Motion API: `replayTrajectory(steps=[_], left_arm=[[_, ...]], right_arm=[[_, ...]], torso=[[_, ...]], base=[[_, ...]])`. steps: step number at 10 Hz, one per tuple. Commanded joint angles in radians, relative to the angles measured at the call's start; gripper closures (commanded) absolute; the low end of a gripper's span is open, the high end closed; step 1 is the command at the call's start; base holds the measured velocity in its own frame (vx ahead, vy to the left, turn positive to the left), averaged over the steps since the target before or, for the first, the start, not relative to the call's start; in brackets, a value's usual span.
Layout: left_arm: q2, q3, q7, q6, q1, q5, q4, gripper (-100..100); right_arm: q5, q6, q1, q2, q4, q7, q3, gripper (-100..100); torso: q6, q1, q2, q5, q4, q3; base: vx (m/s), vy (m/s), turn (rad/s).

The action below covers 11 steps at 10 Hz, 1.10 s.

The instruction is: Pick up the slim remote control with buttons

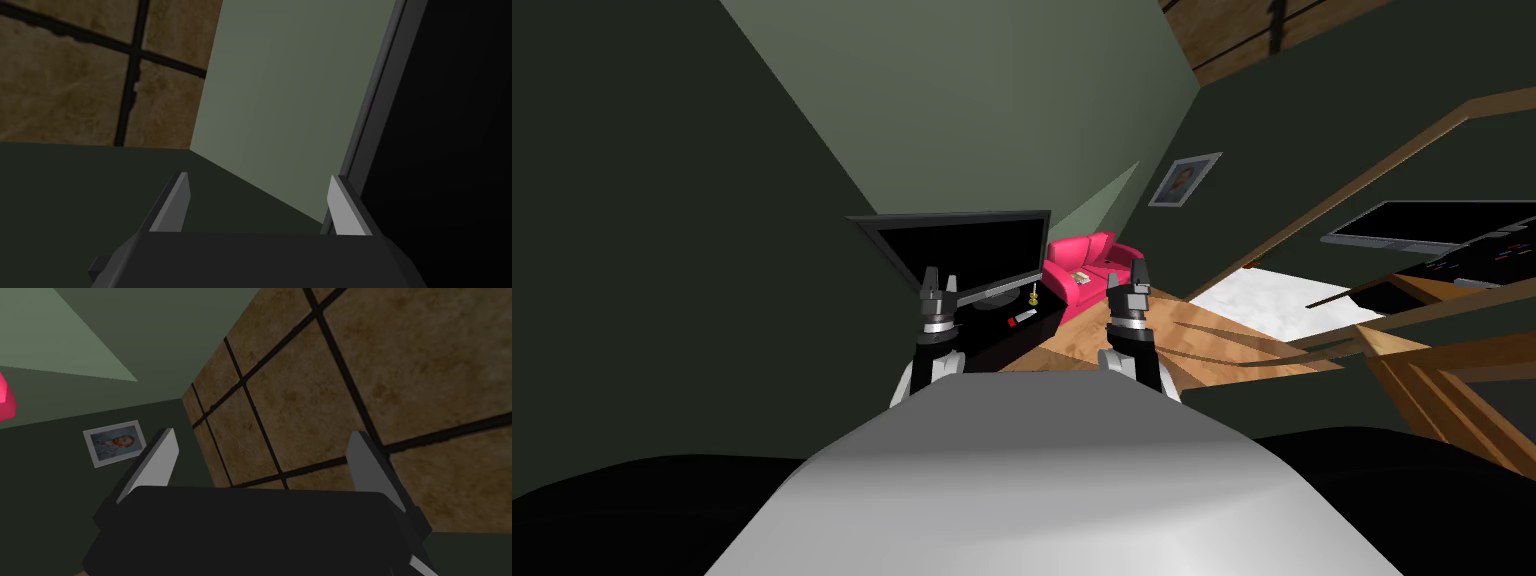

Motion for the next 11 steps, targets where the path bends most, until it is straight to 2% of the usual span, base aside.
replayTrajectory(steps=[1, 5, 7, 8, 11], left_arm=[[0.033, 0.008, 0.009, 0.026, -0.011, 0.014, 0.021, -100], [0.076, 0.035, 0.041, 0.113, -0.049, 0.061, 0.086, -100], [0.087, 0.054, 0.064, 0.169, -0.076, 0.096, 0.13, -100], [0.087, 0.054, 0.064, 0.174, -0.076, 0.096, 0.13, -100], [0.097, 0.088, 0.103, 0.268, -0.123, 0.157, 0.207, -100]], right_arm=[[0.0, 0.0, 0.0, 0.0, 0.0, 0.0, 0.0, 0], [0.0, 0.0, 0.0, 0.0, 0.0, 0.0, 0.0, 0], [0.0, 0.0, 0.0, 0.0, 0.0, 0.0, 0.0, 0], [0.0, 0.0, 0.0, 0.0, 0.0, 0.0, 0.0, 0], [0.0, 0.0, 0.0, 0.0, 0.0, 0.0, 0.0, 0]], torso=[[0.0, 0.0, 0.0, 0.0, 0.0, 0.0], [0.0, -0.006, -0.002, -0.001, 0.0, -0.001], [0.0, -0.007, -0.002, -0.002, 0.0, -0.001], [0.0, -0.008, -0.003, -0.002, -0.001, -0.002], [0.0, -0.006, -0.002, -0.001, -0.001, -0.001]], base=[[0.013, -0.033, -0.075], [0.024, -0.089, -0.081], [0.036, -0.112, -0.127], [0.04, -0.09, -0.022], [0.035, -0.107, -0.13]])
